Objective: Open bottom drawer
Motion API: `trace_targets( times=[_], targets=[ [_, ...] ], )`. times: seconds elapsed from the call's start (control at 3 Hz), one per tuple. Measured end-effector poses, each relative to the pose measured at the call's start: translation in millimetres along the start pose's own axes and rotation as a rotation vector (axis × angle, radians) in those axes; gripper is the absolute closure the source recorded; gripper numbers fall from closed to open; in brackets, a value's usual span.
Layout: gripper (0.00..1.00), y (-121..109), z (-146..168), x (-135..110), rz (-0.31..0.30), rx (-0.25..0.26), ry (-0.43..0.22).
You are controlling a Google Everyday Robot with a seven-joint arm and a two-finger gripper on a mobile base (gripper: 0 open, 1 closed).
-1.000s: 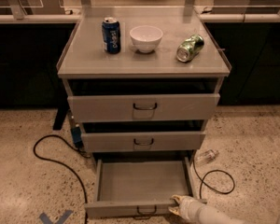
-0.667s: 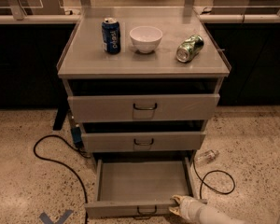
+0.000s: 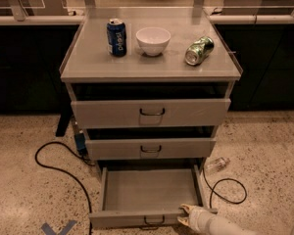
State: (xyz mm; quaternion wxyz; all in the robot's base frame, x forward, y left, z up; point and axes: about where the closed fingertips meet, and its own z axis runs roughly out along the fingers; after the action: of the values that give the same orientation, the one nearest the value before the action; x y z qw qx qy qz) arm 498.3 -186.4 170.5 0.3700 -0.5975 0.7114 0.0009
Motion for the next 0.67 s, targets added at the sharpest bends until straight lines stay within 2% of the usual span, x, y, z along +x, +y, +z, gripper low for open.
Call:
trace_targets(
  times=[0.33,0.67],
  targets=[
    [0.11,0.0,0.0,0.0,0.000,0.000,0.000],
    [0.00,0.0,0.1,-0.1,0.000,0.000,0.000]
  ],
)
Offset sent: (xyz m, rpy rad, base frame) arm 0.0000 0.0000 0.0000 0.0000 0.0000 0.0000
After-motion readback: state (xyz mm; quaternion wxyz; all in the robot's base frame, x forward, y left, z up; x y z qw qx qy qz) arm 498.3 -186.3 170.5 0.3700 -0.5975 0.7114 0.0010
